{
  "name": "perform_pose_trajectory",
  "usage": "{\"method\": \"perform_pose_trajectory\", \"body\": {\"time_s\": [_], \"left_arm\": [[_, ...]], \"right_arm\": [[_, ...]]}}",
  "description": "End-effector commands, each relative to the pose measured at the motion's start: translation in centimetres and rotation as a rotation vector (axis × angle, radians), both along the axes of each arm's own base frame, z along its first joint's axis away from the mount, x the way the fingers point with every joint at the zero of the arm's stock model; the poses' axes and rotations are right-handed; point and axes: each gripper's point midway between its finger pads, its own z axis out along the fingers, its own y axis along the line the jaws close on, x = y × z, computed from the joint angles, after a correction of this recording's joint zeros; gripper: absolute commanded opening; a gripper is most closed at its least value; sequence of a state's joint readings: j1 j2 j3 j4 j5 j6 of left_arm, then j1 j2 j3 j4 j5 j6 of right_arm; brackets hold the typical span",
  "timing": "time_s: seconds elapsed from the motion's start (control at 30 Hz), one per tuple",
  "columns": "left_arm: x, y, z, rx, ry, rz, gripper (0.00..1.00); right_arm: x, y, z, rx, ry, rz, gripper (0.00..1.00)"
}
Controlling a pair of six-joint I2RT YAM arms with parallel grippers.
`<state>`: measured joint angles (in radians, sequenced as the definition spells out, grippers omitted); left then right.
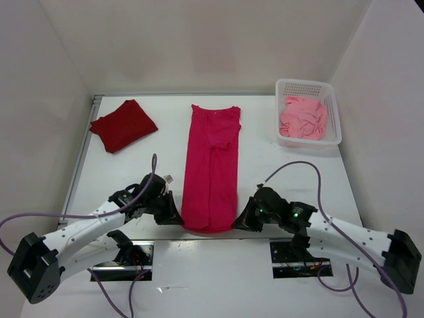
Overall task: Fold and stack the t-shirts
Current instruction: Grab the bottom of the folded rectangular tshirt with both arms, then fold the folded rectangular tshirt in 1/3 of the way
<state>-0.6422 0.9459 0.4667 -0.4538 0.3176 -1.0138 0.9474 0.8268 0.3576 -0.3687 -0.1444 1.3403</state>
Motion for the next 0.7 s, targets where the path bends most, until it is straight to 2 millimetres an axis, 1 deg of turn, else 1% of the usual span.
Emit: {"method": "perform_pose_trajectory", "body": {"time_s": [0.0, 0.03, 0.07, 0.1, 0.13, 0.17, 0.2, 0.23, 0.27, 0.3, 0.33, 0.37, 0.4, 0.43, 0.47, 0.5, 0.53, 0.57, 0.6, 0.63, 0.67], "left_arm": [[-1.5, 0.3, 3.0, -0.002, 0.025, -0.056, 0.0], [-1.4, 0.3, 3.4, -0.003, 0.015, -0.064, 0.0], [-0.7, 0.4, 3.9, 0.007, -0.005, -0.042, 0.0], [-0.1, 0.4, 4.4, -0.001, -0.025, -0.038, 0.0], [0.8, 0.3, 5.4, -0.006, -0.064, -0.024, 0.0], [1.7, 0.4, 5.7, 0.004, -0.076, -0.002, 0.0], [2.7, 0.4, 6.0, 0.011, -0.093, 0.011, 0.0], [3.4, 0.3, 6.6, 0.005, -0.113, 0.014, 0.0], [4.4, 0.3, 7.0, 0.009, -0.133, 0.036, 0.0], [6.1, 0.0, 7.8, 0.014, -0.176, 0.05, 0.0], [7.4, 0.1, 8.1, 0.023, -0.201, 0.065, 0.0], [8.4, 0.1, 8.3, 0.03, -0.22, 0.075, 0.0], [10.0, -0.4, 7.9, 0.034, -0.226, 0.079, 0.0], [12.0, -0.1, 8.5, 0.04, -0.262, 0.1, 0.0], [13.1, -0.3, 8.5, 0.045, -0.27, 0.102, 0.0], [14.5, -0.7, 7.4, 0.069, -0.263, 0.098, 0.0], [15.8, -0.4, 7.2, 0.088, -0.271, 0.115, 0.0], [17.8, -0.7, 7.4, 0.098, -0.295, 0.115, 0.0], [18.4, -1.0, 7.3, 0.103, -0.296, 0.107, 0.0], [19.7, -0.7, 7.4, 0.115, -0.314, 0.124, 0.0], [20.7, -0.7, 7.5, 0.12, -0.328, 0.12, 0.0]], "right_arm": [[-1.6, -1.8, 1.7, 0.014, 0.048, -0.053, 0.0], [-1.2, -1.7, 2.7, 0.029, 0.025, -0.05, 0.0], [-0.6, -2.1, 3.1, 0.022, 0.011, -0.065, 0.0], [0.0, -2.2, 2.7, -0.016, 0.014, -0.066, 0.0], [0.7, -1.9, 3.4, -0.029, -0.027, -0.028, 0.0], [2.1, -2.0, 3.8, -0.042, -0.05, -0.044, 0.0], [3.1, -1.9, 4.1, -0.059, -0.069, -0.04, 0.0], [4.8, -1.6, 5.2, -0.079, -0.097, -0.051, 0.0], [6.0, -1.9, 5.5, -0.106, -0.143, -0.028, 0.0], [8.7, -2.5, 6.4, -0.099, -0.183, -0.083, 0.0], [10.3, -2.5, 6.5, -0.107, -0.184, -0.082, 0.0], [11.7, -3.3, 6.2, -0.137, -0.213, -0.066, 0.0], [13.7, -4.6, 6.1, -0.152, -0.216, -0.111, 0.0], [15.5, -4.5, 7.1, -0.142, -0.256, -0.113, 0.0], [16.7, -4.7, 5.9, -0.174, -0.228, -0.113, 0.0], [17.7, -5.0, 5.8, -0.202, -0.242, -0.101, 0.0], [19.5, -4.9, 7.0, -0.204, -0.28, -0.111, 0.0], [20.6, -4.7, 5.7, -0.233, -0.26, -0.104, 0.0], [21.6, -4.9, 5.6, -0.243, -0.266, -0.106, 0.0], [23.2, -5.1, 6.1, -0.239, -0.279, -0.129, 0.0], [24.1, -4.8, 5.9, -0.24, -0.297, -0.12, 0.0]]}}
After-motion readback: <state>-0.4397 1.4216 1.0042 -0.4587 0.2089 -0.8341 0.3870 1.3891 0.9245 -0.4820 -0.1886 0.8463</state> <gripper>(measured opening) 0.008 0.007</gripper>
